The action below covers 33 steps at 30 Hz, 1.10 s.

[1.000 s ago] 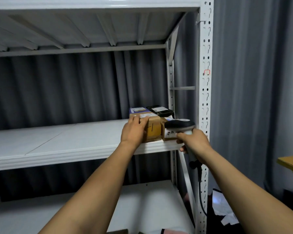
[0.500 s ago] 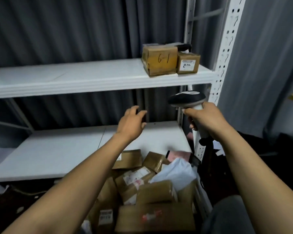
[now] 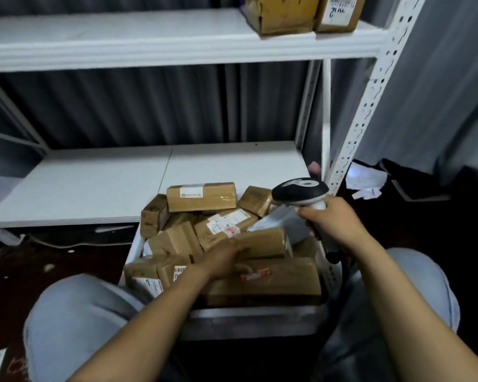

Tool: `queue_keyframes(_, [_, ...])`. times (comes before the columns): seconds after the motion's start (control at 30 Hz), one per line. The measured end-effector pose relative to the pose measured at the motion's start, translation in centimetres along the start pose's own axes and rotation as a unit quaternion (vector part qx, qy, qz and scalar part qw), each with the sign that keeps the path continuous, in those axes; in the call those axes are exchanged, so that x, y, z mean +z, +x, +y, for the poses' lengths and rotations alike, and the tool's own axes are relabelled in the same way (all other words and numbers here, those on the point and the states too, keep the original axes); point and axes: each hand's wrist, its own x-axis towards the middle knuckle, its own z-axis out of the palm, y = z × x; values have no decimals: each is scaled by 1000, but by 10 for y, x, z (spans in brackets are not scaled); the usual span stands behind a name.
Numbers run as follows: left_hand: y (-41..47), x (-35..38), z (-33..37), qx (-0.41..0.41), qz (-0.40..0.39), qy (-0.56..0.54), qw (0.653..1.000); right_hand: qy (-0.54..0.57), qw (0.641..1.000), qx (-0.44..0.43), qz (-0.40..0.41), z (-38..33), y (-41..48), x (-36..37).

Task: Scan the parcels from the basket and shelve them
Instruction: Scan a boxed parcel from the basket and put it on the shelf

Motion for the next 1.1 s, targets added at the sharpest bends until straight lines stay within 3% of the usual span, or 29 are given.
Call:
queue_keyframes(0.1, [-3,17,-12,-21,-47,7,999,-6,1000,5,2,13,-5,-3])
queue_keyframes(0.33, [-10,35,-31,-53,-68,35,996,-11,1000,-1,0,19,-9,-3])
queue_keyframes(0.53, [-21,18,-19,-15,3,-9,1000,3,1000,-6,5,12,-12,-5])
queue_keyframes(0.63, [-33,0,-15,-23,38,-92,995,26,999,-17,21,9,-12,-9])
queue_keyframes(0.73, [-46,-16,-13,-36,111,-232,966,63,996,-29,62,7,-12,-15])
queue_keyframes(0.87, [-59,-30,-10,-66,164,-328,928,182,975,-13,128,6,-11,-20])
queue_keyframes(1.0, [-64,-37,-3,-110,216,-399,884,309,948,20,78,8,-11,-11])
queue_keyframes(1.1, [-66,-38,5,-124,240,-487,831,405,913,41,6,10,-13,3])
